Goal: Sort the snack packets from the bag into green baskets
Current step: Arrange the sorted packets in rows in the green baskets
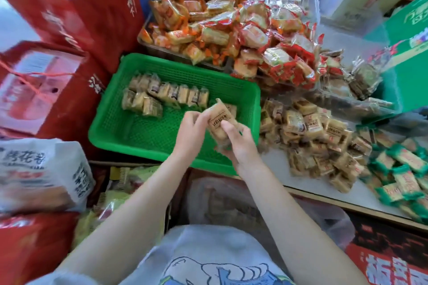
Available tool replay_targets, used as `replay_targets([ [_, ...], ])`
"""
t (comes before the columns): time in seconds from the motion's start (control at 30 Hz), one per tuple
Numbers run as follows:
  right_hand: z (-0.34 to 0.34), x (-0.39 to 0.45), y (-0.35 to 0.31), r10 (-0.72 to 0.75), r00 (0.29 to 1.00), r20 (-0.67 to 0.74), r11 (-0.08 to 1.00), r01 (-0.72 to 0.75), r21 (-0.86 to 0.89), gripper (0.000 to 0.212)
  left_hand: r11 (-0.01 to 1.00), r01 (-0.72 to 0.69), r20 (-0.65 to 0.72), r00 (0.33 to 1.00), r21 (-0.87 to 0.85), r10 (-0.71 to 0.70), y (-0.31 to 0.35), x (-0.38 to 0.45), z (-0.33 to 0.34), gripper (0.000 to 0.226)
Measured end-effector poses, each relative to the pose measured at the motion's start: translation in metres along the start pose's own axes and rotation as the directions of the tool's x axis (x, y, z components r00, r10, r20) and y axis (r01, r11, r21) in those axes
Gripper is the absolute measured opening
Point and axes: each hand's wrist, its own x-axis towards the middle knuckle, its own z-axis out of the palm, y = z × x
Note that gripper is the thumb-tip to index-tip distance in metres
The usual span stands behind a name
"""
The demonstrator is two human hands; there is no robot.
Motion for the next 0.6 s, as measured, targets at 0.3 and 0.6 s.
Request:
replay_targets([
  [0.3, 0.097, 0.074, -0.006, 0.21, 0.977, -0.034, 0.728, -0.179, -0.662, 0.047, 0.616, 0.047, -0.231, 0.947, 0.786, 0.223, -0.085, 0.04, -0.115, 0.046],
  [0.6, 0.157, 0.119, 0.014, 0.111, 0.979, -0.169, 0.68, -0.199, -0.706, 0.094, 0.719, -0.079, -0.39, 0.796, 0.691, 0.462, -0.105, 0.039, -0.124, 0.047],
])
